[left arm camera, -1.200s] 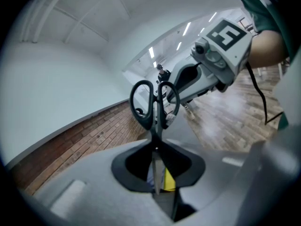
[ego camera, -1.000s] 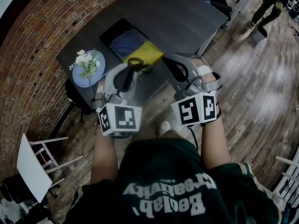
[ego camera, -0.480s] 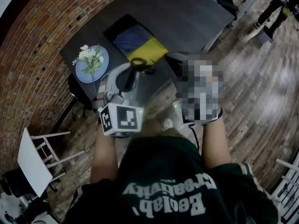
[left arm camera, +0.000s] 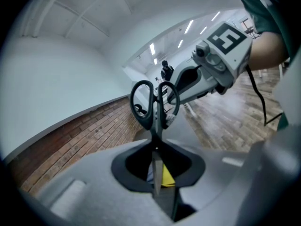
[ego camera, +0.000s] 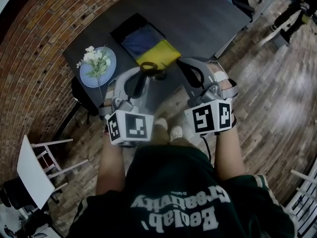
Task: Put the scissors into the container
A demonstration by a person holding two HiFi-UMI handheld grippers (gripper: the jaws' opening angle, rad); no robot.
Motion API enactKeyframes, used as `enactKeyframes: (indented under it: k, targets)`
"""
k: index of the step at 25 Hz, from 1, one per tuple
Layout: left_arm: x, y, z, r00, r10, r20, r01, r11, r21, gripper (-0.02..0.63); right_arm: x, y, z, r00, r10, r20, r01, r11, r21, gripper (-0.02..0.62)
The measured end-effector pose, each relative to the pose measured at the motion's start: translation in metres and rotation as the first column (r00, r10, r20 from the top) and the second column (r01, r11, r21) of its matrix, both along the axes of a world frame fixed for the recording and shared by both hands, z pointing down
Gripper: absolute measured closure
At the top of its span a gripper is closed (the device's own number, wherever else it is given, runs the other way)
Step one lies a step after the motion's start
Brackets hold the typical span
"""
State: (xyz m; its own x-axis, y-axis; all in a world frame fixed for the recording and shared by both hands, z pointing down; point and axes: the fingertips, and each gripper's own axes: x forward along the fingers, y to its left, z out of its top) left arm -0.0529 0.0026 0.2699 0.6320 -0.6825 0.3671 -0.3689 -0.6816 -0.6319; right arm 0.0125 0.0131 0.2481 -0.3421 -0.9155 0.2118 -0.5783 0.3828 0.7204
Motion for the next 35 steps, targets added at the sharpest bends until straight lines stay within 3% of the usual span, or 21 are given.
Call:
enactKeyframes:
  k: [13,35]
  targets:
    - [0.001,-0.037,0.009,0.998,0.048,-0.031,-0.049,0.998,-0.044,0.546,-0.017,-0.036,0.008,1.000,-0.009,-0.004,0.009,0.999,-0.052,0.589]
    - [-0.010,-0.098,0.008,0.985,0.138,-0.108,-0.145,0.987,-0.062,0.546,-0.040,-0.092,0.001,0.994,0.070,-0.083,-0.076,0.995,-0.071,0.589]
